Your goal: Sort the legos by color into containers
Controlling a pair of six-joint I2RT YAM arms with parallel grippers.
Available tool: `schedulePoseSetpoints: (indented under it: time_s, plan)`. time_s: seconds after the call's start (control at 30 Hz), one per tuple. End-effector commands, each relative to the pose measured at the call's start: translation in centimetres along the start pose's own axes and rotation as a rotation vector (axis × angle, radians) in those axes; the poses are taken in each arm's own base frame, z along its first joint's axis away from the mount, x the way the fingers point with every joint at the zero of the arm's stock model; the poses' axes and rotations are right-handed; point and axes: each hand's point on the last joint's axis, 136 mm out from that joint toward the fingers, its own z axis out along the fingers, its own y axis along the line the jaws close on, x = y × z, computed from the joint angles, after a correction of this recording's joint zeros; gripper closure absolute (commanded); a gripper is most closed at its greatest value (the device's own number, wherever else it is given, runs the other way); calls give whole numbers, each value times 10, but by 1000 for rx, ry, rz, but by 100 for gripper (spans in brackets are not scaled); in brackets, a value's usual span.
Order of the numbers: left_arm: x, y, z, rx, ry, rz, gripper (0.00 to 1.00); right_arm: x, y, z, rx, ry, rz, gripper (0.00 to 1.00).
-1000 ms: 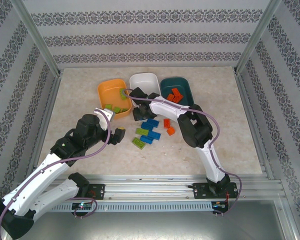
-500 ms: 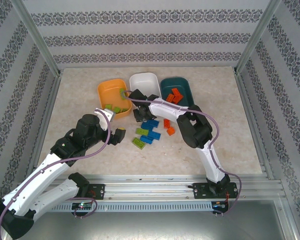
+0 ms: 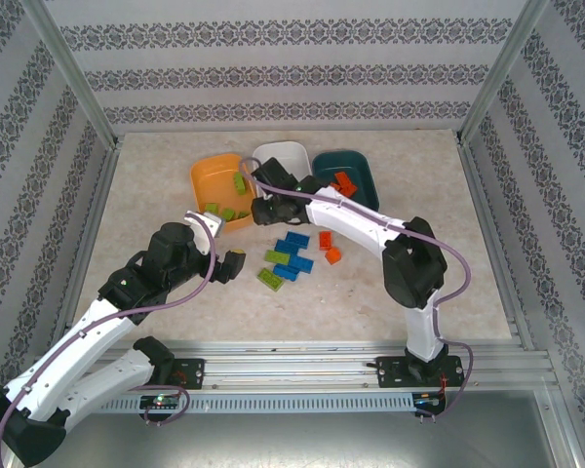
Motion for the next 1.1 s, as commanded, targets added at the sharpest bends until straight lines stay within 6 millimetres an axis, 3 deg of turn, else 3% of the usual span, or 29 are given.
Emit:
schedulePoseSetpoints:
  time_s: [0.0, 0.23, 0.37, 0.5, 0.63, 0.73, 0.83, 0.97, 1.07]
  plan:
    - [-9, 2, -3, -5, -26, -2, 0, -28, -21, 3, 34, -30, 9, 64]
    - [-6, 5, -1, -19, -15, 4, 0, -60, -63, 49, 94, -16, 51, 62]
    - [-5, 5, 2, -23, 0, 7, 0, -69, -75, 64, 122, -9, 43, 50]
    - [-2, 4, 5, -21, 15, 8, 0, -79, -80, 49, 137, -24, 35, 44]
    - [-3, 5, 4, -22, 14, 6, 0, -73, -71, 11, 127, -57, 17, 42]
    - [-5, 6, 1, -29, -1, 5, 0, -40, -60, -14, 101, -46, -14, 41]
    - [-11, 11, -8, -52, -43, 3, 0, 12, -48, -27, 34, 21, -29, 40]
    - [-20, 21, -26, -101, -131, -13, 0, 94, -38, -29, 25, 152, -89, 39]
    - [-24, 26, -36, -128, -177, -21, 0, 138, -29, -28, 37, 222, -154, 39]
